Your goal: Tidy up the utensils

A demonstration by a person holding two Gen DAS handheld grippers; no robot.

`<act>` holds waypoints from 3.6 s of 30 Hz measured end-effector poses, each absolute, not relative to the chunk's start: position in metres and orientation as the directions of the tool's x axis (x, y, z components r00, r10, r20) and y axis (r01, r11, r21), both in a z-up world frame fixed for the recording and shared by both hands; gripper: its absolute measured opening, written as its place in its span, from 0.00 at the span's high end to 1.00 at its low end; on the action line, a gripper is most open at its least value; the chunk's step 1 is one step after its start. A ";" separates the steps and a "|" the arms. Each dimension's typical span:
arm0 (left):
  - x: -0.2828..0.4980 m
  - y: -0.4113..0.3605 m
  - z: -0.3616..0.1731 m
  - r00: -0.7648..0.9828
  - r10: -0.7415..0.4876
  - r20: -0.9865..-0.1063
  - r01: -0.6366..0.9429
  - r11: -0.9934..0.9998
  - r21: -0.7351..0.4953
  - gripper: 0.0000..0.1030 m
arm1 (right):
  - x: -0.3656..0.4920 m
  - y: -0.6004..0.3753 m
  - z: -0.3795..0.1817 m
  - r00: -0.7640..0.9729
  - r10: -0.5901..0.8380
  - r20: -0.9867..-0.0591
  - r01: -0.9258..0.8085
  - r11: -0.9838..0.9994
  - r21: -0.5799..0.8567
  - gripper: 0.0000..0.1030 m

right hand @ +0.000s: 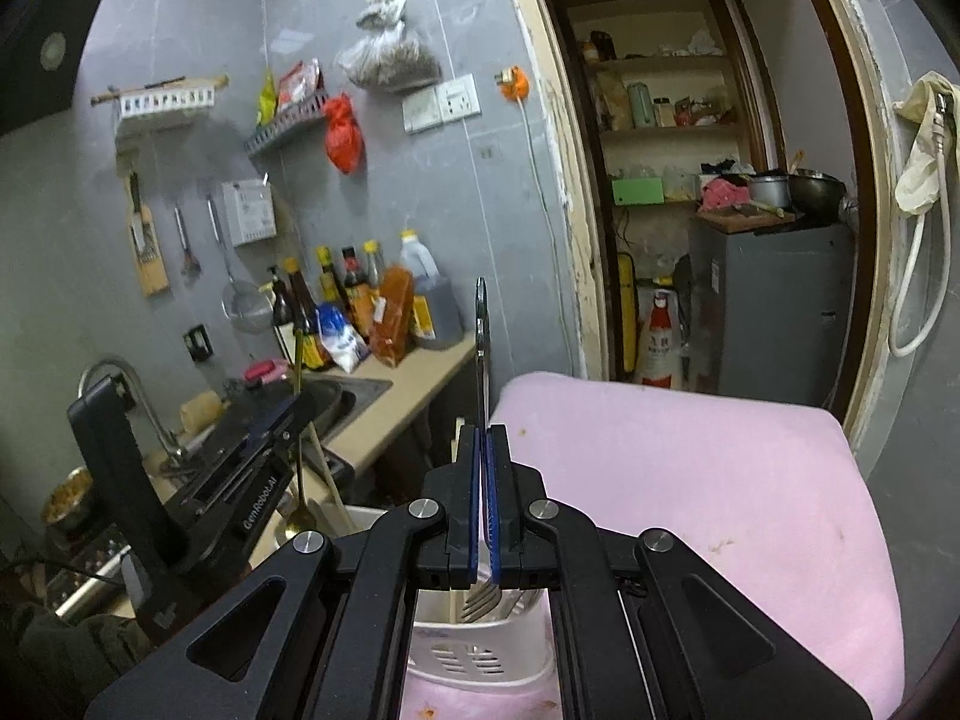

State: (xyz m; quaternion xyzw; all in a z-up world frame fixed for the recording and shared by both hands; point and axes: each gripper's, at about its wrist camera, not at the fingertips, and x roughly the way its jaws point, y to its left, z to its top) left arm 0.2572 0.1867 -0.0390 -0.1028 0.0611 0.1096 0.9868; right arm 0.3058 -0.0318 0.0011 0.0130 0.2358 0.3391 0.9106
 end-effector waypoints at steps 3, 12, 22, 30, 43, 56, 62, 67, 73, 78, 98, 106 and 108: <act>0.257 0.184 -0.043 0.970 0.215 -0.112 -0.231 0.959 -0.165 0.98 | 0.308 -0.028 -0.005 0.655 0.613 -0.441 -0.604 0.776 0.182 1.00; 0.253 0.170 -0.055 0.973 0.224 -0.055 -0.227 0.971 -0.075 0.97 | 0.311 -0.028 -0.018 0.649 0.603 -0.464 -0.584 0.785 0.205 0.99; 0.246 0.173 -0.060 0.969 0.188 -0.160 -0.204 0.974 -0.094 0.97 | 0.314 -0.030 -0.024 0.635 0.610 -0.475 -0.576 0.783 0.234 0.97; 0.241 0.171 -0.051 0.953 0.086 -0.290 -0.127 0.984 -0.125 0.96 | 0.315 -0.029 -0.027 0.604 0.619 -0.501 -0.570 0.776 0.271 0.96; 0.226 0.180 -0.016 0.917 0.024 -0.399 -0.130 0.962 -0.241 0.72 | 0.308 -0.042 -0.013 0.620 0.636 -0.459 -0.566 0.768 0.299 0.82; 0.221 0.170 0.001 0.882 0.002 -0.472 -0.111 0.973 -0.203 0.30 | 0.293 -0.068 -0.001 0.717 0.533 -0.449 -0.468 0.846 0.255 0.31; 0.218 0.167 -0.002 0.863 -0.010 -0.505 -0.114 0.970 -0.214 0.12 | 0.279 -0.085 0.008 0.768 0.472 -0.433 -0.415 0.882 0.226 0.00; 0.212 0.163 -0.003 0.858 0.006 -0.513 -0.114 0.977 -0.180 0.11 | 0.267 -0.096 0.009 0.799 0.412 -0.437 -0.365 0.911 0.192 0.00; 0.202 0.159 -0.004 0.866 -0.002 -0.499 -0.081 0.986 -0.144 0.11 | 0.247 -0.109 0.007 0.833 0.344 -0.433 -0.300 0.939 0.167 0.00; 0.191 0.149 -0.006 0.873 0.006 -0.488 -0.067 0.992 -0.108 0.11 | 0.236 -0.118 0.004 0.841 0.304 -0.447 -0.268 0.953 0.145 0.00; 0.097 0.090 -0.008 0.887 0.109 -0.448 -0.169 0.981 -0.097 0.11 | 0.167 -0.181 0.004 0.821 0.311 -0.478 -0.299 0.949 0.103 0.00; 0.056 0.070 -0.004 0.893 0.144 -0.427 -0.201 0.975 -0.093 0.11 | 0.129 -0.200 0.006 0.847 0.296 -0.442 -0.285 0.954 0.092 0.00; 0.048 0.066 -0.002 0.895 0.152 -0.420 -0.205 0.975 -0.085 0.11 | 0.122 -0.203 0.006 0.847 0.301 -0.438 -0.289 0.953 0.096 0.00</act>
